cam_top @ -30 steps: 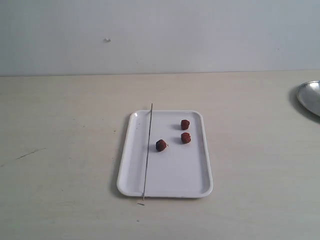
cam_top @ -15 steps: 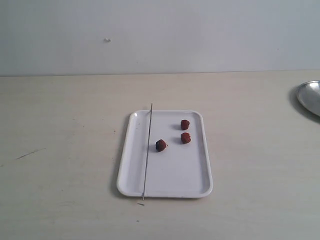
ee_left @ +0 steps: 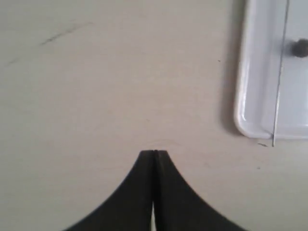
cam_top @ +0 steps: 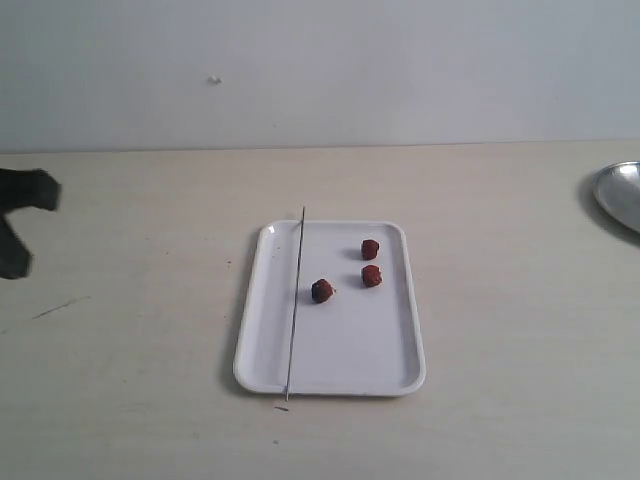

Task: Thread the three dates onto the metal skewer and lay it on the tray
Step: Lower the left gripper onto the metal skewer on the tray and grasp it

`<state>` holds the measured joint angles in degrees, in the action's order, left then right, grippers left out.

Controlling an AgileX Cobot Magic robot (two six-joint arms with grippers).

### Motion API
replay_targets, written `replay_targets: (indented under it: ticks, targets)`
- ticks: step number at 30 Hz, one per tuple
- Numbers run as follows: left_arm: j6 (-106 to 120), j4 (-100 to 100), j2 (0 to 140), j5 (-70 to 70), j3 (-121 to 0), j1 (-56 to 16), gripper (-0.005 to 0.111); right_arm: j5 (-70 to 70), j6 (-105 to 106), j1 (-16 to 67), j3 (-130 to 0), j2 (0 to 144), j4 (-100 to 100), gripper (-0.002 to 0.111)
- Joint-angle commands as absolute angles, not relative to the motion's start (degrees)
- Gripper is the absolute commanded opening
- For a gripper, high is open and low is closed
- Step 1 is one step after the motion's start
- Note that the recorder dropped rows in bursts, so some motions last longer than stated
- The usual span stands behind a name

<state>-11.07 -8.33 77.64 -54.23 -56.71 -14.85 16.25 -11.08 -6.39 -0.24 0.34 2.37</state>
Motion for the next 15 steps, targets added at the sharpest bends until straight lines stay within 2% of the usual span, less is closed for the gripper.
replay_targets:
  ticks: [1,6,11,12,15]
  targets:
    - [-19.73,-6.83,89.30,-45.86,-60.73,-28.72,0.000,16.12,-10.57,-6.63,0.00,0.00,2.87,0.000]
    - [-24.84,-4.15,106.54,-47.74,-74.66,-40.15,0.000,16.12,-10.57,-6.63,0.00,0.00,2.87,0.000]
    - [-24.84,-3.16,117.70,-51.88,-86.65,-42.88,0.002,16.12,-10.57,-6.63,0.00,0.00,2.87,0.000]
    - [-24.61,-3.16,118.96,-52.93,-87.97,-42.88,0.005,16.12,-10.57,-6.63,0.00,0.00,2.87,0.000]
    - [-24.36,-3.04,122.53,-53.80,-91.03,-42.88,0.023,16.12,-10.57,-6.63,0.00,0.00,2.87,0.000]
